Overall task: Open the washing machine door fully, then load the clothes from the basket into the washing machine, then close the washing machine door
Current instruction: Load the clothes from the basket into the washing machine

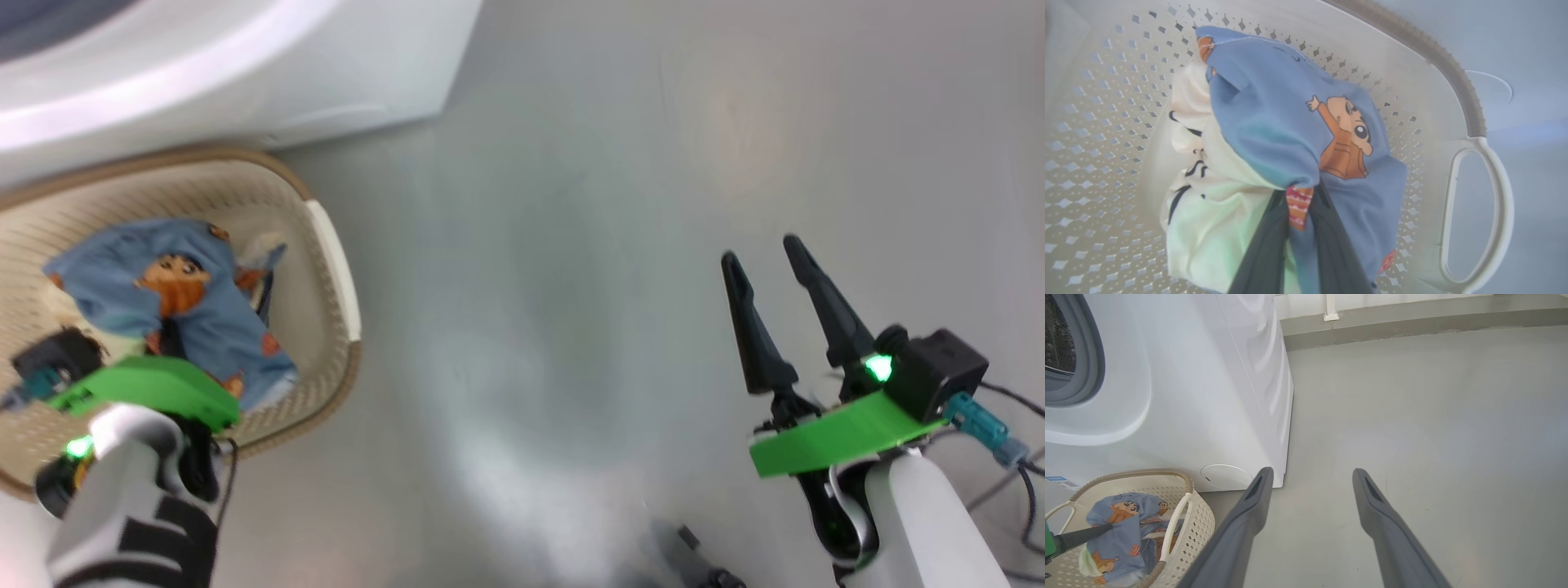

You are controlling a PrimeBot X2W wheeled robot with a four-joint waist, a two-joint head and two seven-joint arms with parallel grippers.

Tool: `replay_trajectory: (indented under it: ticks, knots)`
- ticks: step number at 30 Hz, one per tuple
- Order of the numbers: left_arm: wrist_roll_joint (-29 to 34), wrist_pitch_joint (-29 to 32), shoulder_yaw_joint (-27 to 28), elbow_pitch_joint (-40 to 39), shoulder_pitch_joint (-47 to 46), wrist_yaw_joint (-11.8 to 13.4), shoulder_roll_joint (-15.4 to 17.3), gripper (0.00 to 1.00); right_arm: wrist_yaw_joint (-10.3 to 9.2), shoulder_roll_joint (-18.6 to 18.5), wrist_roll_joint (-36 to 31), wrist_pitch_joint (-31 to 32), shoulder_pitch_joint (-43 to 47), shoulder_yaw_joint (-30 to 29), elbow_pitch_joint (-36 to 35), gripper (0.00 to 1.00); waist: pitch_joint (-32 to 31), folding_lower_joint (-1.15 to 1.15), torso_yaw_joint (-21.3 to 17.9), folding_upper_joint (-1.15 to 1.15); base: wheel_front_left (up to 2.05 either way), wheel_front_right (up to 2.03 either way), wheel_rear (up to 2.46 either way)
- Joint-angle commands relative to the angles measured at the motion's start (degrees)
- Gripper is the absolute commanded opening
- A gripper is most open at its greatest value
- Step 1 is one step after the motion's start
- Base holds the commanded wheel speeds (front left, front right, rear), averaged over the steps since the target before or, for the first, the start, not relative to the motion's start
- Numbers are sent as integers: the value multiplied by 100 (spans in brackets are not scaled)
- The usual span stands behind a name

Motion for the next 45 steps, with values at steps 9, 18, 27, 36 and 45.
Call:
replay_trajectory:
  ticks: [9,18,27,36,45]
  knots:
    - [243,-77,344,-1139,1493,-160,-200,0,8,-178,-165,-27,828,12,-4,100,-1781,0,700,0,0,0,0]
    - [396,-77,399,-2233,2681,-283,-338,0,8,-300,-270,-27,1391,-7,82,100,-2804,0,942,0,0,0,0]
    - [240,-77,25,-3380,3661,-184,-346,0,8,-369,-325,-27,1772,-15,125,100,-3475,0,1086,0,0,0,0]
    - [479,-77,-106,-4458,4410,60,-347,0,8,-356,-364,-27,2085,-98,136,100,-3955,0,1233,0,0,0,0]
    - [647,-77,-153,-5213,4786,135,-347,0,8,-352,-434,-27,2196,-119,125,100,-4106,0,1277,0,0,0,0]
